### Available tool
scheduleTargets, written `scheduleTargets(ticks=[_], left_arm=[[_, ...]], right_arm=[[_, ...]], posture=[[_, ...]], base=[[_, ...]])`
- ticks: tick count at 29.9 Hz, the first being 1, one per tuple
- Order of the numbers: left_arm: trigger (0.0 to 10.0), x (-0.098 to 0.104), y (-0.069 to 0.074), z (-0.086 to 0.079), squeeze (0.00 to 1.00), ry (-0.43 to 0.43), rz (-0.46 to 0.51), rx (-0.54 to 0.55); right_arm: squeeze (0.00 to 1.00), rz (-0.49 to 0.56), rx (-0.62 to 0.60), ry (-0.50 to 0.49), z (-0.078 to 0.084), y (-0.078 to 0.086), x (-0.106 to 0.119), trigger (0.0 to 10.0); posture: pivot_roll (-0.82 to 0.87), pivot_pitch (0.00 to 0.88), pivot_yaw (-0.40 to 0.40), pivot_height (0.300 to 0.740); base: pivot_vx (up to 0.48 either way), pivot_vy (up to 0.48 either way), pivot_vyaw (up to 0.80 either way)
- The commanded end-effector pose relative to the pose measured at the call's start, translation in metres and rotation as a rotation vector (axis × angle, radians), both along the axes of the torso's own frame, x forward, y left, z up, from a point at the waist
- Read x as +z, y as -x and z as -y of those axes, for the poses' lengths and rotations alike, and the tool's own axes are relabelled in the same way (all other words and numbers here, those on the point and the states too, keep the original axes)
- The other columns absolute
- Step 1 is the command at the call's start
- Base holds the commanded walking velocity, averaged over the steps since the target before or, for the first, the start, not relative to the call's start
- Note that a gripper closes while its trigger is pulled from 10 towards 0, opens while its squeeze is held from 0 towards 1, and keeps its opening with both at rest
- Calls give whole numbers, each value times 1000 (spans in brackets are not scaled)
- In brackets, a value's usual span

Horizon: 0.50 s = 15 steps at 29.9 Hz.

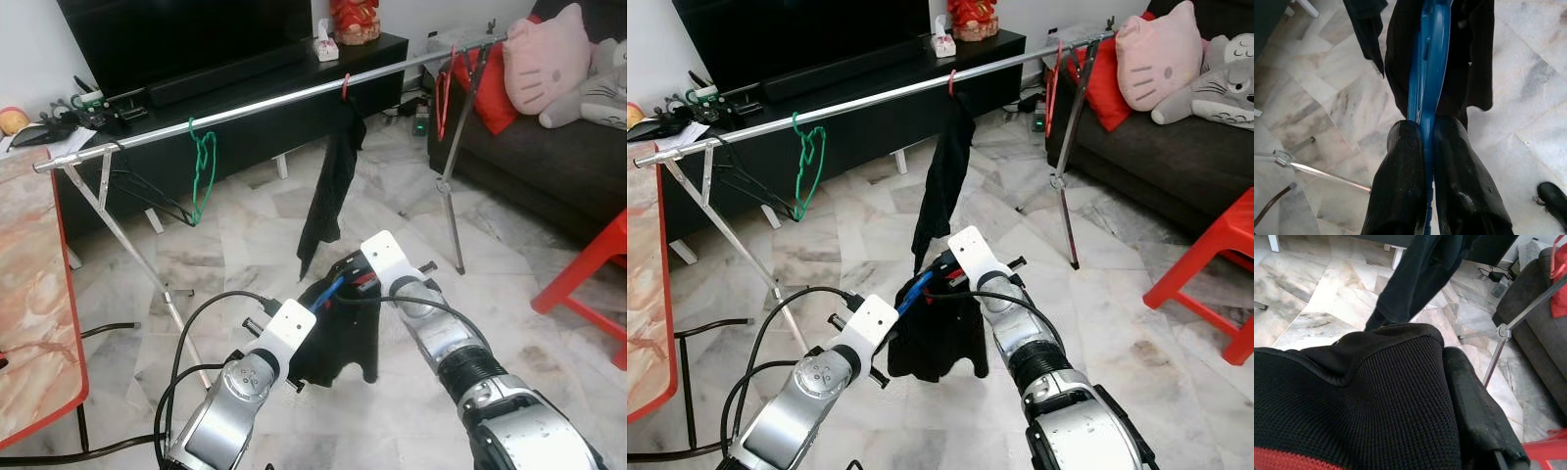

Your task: Hang hanger

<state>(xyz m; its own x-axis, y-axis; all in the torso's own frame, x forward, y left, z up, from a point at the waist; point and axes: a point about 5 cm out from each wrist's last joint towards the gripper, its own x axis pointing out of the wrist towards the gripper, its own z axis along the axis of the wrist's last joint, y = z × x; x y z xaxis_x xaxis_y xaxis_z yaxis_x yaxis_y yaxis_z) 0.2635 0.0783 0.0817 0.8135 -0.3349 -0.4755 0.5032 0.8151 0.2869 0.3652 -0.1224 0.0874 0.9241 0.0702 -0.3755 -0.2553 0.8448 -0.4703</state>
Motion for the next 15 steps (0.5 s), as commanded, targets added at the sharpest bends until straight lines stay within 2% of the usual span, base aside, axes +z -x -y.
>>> scheduleTargets(ticks=[1,4,8,9,11,15], left_arm=[[10000,3,-1,-7,0,-6,-4,29],[10000,2,3,-6,0,-9,-26,-5],[10000,-4,11,-6,0,-34,-66,-52],[10000,-6,13,-9,0,-48,-76,-43],[10000,-6,11,-12,0,-57,-73,-12],[10000,-4,6,-18,0,-69,-67,59]], right_arm=[[0,8,-26,-41,-3,0,3,10000],[0,-4,-44,-48,-1,0,1,10000],[0,-9,-76,-24,11,0,-2,10000],[0,-5,-95,-9,19,-1,-1,10000],[0,-4,-105,0,23,-2,-1,10000],[0,-8,-118,10,26,-1,-2,10000]], posture=[[-109,0,59,740],[-103,0,59,740],[-98,0,59,740],[-105,0,60,740],[-108,0,59,740],[-106,0,60,740]], base=[[0,0,0],[0,0,0],[0,0,0],[0,0,0],[0,0,0],[0,0,0]])
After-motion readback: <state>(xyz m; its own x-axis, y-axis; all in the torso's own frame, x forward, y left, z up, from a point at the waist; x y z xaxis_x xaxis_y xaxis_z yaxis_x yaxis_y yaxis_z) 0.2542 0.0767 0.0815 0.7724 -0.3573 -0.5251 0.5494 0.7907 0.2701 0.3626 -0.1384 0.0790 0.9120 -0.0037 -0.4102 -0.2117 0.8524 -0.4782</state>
